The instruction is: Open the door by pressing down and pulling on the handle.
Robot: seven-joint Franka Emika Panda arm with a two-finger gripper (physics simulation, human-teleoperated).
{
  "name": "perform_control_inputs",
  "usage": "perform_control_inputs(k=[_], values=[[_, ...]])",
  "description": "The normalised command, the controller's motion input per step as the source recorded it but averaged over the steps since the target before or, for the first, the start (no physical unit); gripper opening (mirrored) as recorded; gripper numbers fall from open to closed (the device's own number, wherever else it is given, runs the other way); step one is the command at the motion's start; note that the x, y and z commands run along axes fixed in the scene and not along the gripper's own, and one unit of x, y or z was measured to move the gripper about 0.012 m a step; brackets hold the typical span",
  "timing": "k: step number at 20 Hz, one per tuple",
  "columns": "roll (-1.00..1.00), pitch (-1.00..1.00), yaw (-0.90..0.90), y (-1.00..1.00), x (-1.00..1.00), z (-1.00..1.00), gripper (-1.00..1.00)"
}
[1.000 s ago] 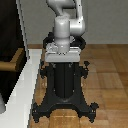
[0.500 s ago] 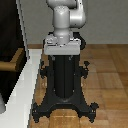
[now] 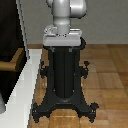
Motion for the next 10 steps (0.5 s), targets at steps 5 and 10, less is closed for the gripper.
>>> perform_control_inputs(k=[5, 10], values=[[0.00, 0.00, 0.00, 0.00, 0.00, 0.40, 1.00], [0.00, 0.00, 0.00, 0.00, 0.00, 0.40, 1.00]])
